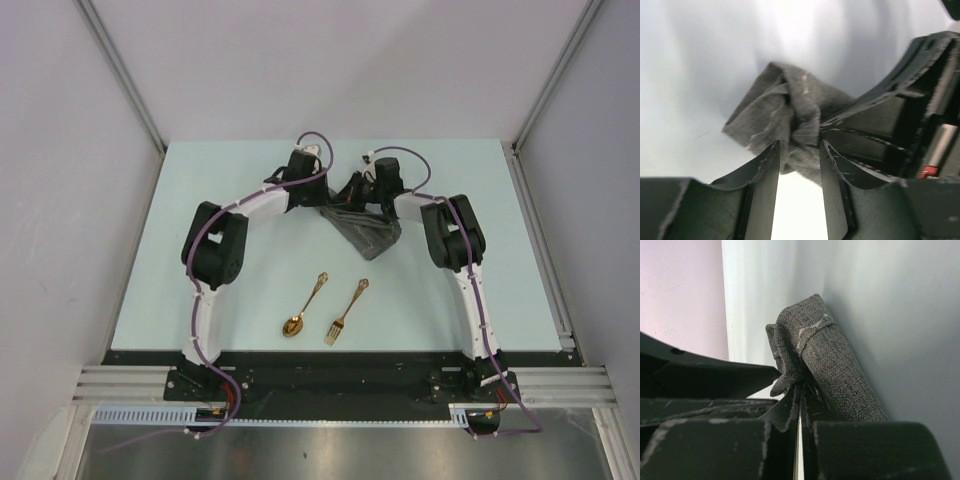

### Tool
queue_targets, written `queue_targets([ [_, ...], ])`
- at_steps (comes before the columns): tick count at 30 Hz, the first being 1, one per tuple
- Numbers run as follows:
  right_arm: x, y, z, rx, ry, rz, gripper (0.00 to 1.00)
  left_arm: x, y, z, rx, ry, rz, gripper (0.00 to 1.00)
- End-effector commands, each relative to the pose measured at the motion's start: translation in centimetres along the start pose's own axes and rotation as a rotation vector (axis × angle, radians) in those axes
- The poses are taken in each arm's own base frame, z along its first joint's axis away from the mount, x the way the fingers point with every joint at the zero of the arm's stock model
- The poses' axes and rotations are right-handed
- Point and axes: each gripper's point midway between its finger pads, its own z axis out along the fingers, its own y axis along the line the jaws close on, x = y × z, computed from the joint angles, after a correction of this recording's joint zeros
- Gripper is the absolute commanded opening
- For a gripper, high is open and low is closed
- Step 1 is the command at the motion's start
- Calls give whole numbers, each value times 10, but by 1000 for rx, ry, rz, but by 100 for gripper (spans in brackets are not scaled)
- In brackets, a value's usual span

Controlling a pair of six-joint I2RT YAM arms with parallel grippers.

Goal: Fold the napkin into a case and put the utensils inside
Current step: Stuff the top corner of the smaller-rectangle-folded napkin into the folded napkin.

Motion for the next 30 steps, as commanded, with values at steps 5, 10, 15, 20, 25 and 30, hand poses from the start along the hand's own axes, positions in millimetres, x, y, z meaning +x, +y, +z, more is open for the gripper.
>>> queue_targets([
  [5,-10,16,-1,-34,-14,-32,0,-13,11,-5,-60,-7,20,36],
  [10,-7,13,1,-29,-8,-34,0,-12,16,-3,-81,-23,37,31],
  [15,-7,13,2,-31,-10,-35,0,-6,21,6,-108,17,41,38],
  [20,-8,13,3,-31,-10,-33,0,1,25,11,-126,48,43,32],
  [25,-6,11,5,-30,-7,-34,0,2,29,14,-148,54,50,38],
  [30,-4,11,6,-21,3,-41,0,-12,21,9,-115,-7,62,3],
])
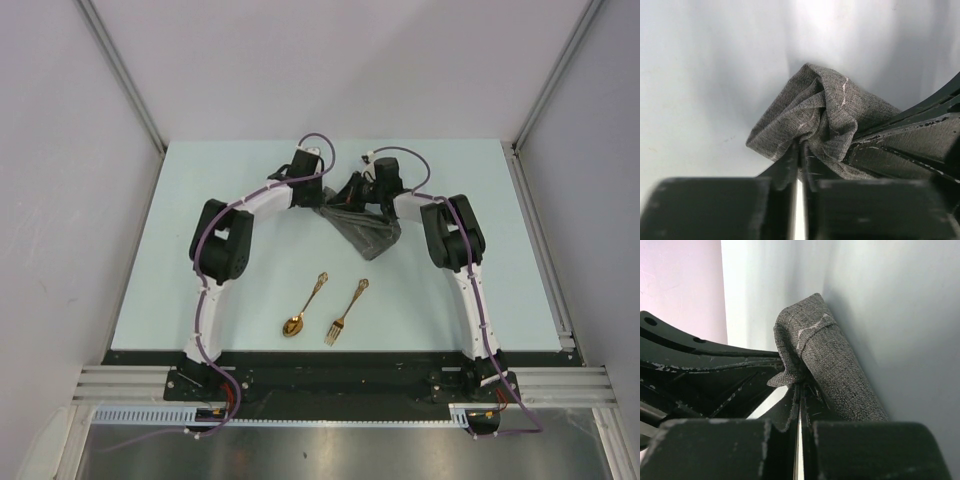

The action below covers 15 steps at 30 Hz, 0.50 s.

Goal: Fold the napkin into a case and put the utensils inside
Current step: Stuff the top corner of the smaller-rectangle-folded napkin into the folded napkin.

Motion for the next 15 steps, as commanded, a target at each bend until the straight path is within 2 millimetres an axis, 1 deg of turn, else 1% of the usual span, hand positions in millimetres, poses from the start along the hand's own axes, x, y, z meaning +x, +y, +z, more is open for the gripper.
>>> queue_targets([
  [1,-4,12,6,-24,2,-49,0,-33,-12,-19,32,-114,27,1],
  [2,-4,14,6,-26,2,-52,0,-31,-12,-21,37,-118,23,0],
  [3,-3,15,6,-27,7,-52,0,-39,-15,-25,53,-153,17,0],
  [4,-3,17,6,-31,8,-55,0,-46,-20,-35,78,-178,13,0],
  [5,-2,21,5,-33,8,-61,0,-42,-20,-37,88,-176,-1,0],
  [6,-1,25,6,-34,10,-65,0,-48,-24,-39,110,-203,-11,0],
  [7,1,27,7,-36,14,-66,0,-48,-29,-42,149,-201,-19,0],
  [9,4,31,8,-32,20,-64,0,-51,-32,-48,173,-222,-29,0],
  [11,7,27,9,-15,21,-51,0,-50,-37,-52,208,-235,-44,0],
  [12,9,24,10,-9,22,-44,0,-53,-39,-53,229,-256,-49,0],
  [13,10,23,10,-7,23,-38,0,-54,-38,-54,239,-260,-60,0],
  [15,14,24,14,-15,31,-25,0,-51,-43,-52,275,-248,-70,0],
])
